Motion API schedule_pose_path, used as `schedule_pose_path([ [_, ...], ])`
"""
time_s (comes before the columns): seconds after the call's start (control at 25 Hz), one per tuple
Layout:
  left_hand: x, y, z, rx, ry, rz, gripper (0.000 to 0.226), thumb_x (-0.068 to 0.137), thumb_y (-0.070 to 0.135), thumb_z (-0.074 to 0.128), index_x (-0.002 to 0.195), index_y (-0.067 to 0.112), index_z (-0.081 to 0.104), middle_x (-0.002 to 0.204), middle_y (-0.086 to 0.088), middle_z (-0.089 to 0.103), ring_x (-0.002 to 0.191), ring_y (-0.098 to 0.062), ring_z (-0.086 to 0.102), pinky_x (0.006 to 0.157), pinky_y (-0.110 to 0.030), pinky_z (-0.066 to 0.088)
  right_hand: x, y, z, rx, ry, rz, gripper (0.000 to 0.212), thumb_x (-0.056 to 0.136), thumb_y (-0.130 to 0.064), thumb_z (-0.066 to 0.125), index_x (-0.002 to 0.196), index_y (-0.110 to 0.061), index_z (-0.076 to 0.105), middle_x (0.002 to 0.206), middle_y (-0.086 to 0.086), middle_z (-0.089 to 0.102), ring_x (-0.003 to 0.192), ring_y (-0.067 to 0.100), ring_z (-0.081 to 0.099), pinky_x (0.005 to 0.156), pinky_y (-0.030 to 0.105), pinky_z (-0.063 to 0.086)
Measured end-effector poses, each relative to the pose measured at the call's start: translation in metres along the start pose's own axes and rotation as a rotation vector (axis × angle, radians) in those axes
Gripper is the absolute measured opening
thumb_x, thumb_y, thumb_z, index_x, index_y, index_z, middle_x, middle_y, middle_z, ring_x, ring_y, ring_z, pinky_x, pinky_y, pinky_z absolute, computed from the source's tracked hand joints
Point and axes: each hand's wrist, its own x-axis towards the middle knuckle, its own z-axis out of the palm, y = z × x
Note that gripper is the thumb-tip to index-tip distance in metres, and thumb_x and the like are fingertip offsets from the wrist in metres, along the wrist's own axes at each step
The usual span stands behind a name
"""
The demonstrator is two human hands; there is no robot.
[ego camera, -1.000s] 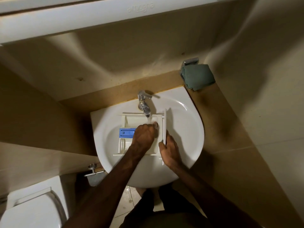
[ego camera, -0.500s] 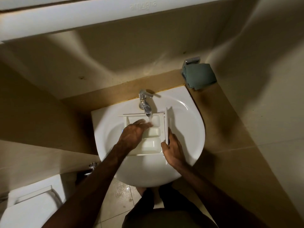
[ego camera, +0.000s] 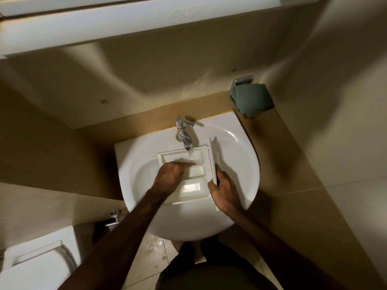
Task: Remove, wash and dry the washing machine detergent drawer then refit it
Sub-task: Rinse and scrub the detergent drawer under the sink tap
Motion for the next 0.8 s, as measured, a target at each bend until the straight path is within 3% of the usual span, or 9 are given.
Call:
schedule_pose_path([
  [0.08,0.000,-0.001,0.003,-0.001,0.021,-0.077,0.045,0.090,0.010,0.051,0.124,0.027,0.077,0.120,-0.003,0.078,0.103,-0.028,0.073,0.085,-0.028,0.053,-0.002,-0.001,0.000,0.013,0.000,-0.012,0.090,0.076,-0.060,0.035,0.161,-0.031,0.032,0.138,0.005,0.060,0.125,0.029,0.059,0.108,0.050,0.049],
  [0.16,0.002,-0.002,0.005,-0.018,0.018,-0.097,0.048,0.089,0.015,0.047,0.126,0.026,0.076,0.128,0.000,0.075,0.116,-0.024,0.070,0.097,-0.027,0.051,-0.003,-0.002,0.001,0.031,0.001,-0.017,0.091,0.074,-0.058,0.035,0.161,-0.031,0.033,0.137,0.006,0.060,0.124,0.029,0.059,0.107,0.048,0.049],
  [0.28,0.002,-0.011,0.012,-0.024,-0.050,0.066,0.076,0.079,-0.010,0.054,0.145,0.027,0.061,0.153,0.006,0.056,0.141,-0.001,0.042,0.115,-0.010,0.026,-0.002,-0.001,-0.003,0.009,-0.009,-0.026,0.091,0.074,-0.058,0.036,0.161,-0.031,0.033,0.138,0.006,0.060,0.125,0.029,0.059,0.107,0.048,0.049],
  [0.36,0.001,-0.012,0.007,-0.017,-0.110,0.091,0.071,0.087,-0.005,0.058,0.149,0.029,0.056,0.155,0.007,0.053,0.138,0.001,0.038,0.114,-0.014,0.030,0.001,-0.001,-0.011,-0.033,-0.026,-0.022,0.089,0.076,-0.059,0.036,0.160,-0.033,0.032,0.132,0.004,0.061,0.120,0.028,0.061,0.105,0.049,0.051],
  [0.44,0.002,-0.014,-0.001,0.064,-0.118,0.019,0.039,0.102,0.034,0.044,0.133,0.031,0.068,0.129,0.004,0.073,0.122,-0.014,0.065,0.093,-0.026,0.049,0.002,-0.003,-0.021,-0.061,-0.031,-0.007,0.087,0.077,-0.060,0.037,0.160,-0.035,0.032,0.126,0.003,0.062,0.112,0.026,0.062,0.102,0.049,0.053],
  [0.52,0.004,-0.013,-0.008,0.181,-0.124,-0.055,0.061,0.103,0.062,0.026,0.098,0.026,0.076,0.087,0.002,0.075,0.083,-0.024,0.070,0.069,-0.030,0.043,0.002,-0.009,-0.033,-0.065,-0.031,-0.004,0.089,0.074,-0.061,0.037,0.159,-0.034,0.035,0.121,0.002,0.064,0.107,0.026,0.063,0.100,0.047,0.054],
  [0.6,0.003,-0.010,-0.011,0.136,-0.056,-0.091,0.069,0.101,0.069,0.026,0.078,0.022,0.071,0.073,0.002,0.069,0.067,-0.021,0.060,0.064,-0.029,0.038,0.001,-0.018,-0.044,-0.041,-0.054,-0.003,0.088,0.070,-0.061,0.038,0.155,-0.036,0.043,0.114,0.000,0.069,0.103,0.024,0.065,0.098,0.046,0.055],
  [0.72,0.001,-0.006,-0.014,0.182,0.188,-0.097,0.046,0.096,0.062,0.056,0.088,0.022,0.077,0.088,0.001,0.074,0.079,-0.021,0.063,0.063,-0.027,0.041,0.002,-0.034,-0.062,-0.033,-0.113,0.023,0.062,0.072,-0.057,0.045,0.127,-0.034,0.064,0.096,-0.006,0.073,0.092,0.020,0.068,0.089,0.045,0.057],
  [0.8,0.010,-0.002,-0.015,0.216,0.281,-0.175,0.035,0.089,0.051,0.076,0.107,0.021,0.079,0.109,-0.002,0.073,0.098,-0.026,0.062,0.074,-0.035,0.047,0.008,-0.047,-0.073,-0.079,-0.147,0.033,0.045,0.073,-0.056,0.050,0.104,-0.029,0.069,0.089,-0.006,0.072,0.088,0.021,0.068,0.082,0.040,0.056],
])
